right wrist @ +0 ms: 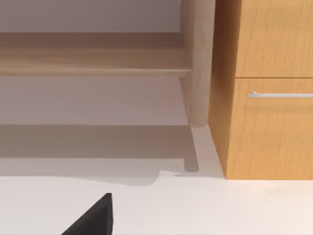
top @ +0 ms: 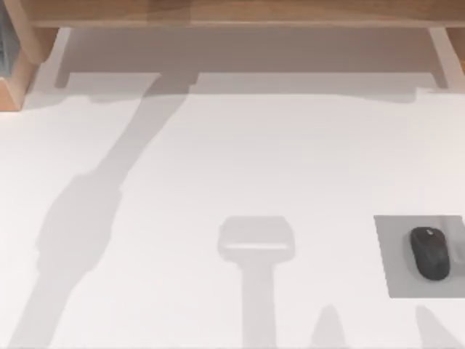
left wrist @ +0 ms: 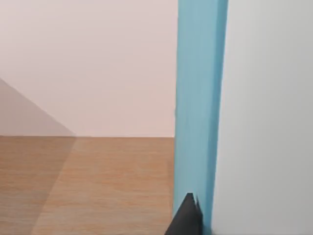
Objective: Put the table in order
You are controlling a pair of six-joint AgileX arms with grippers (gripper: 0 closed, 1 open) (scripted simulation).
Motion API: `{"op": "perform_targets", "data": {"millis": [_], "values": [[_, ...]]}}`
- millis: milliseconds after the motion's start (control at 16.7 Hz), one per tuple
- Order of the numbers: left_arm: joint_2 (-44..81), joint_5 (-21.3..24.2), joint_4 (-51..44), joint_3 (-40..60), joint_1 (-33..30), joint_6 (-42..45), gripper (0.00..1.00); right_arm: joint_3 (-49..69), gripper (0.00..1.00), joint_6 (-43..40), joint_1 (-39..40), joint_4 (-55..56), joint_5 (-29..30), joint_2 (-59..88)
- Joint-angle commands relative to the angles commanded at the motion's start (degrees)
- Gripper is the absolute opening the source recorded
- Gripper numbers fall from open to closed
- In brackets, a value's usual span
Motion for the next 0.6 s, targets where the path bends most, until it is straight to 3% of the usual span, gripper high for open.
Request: {"op": "perform_targets", "data": {"millis": [600], "values": [[-2.2,-0.7,-0.1,-2.2,-0.8,0.1,0.0,0.0,1.0,0.0,0.0,0.0,0.0,0.0]]}}
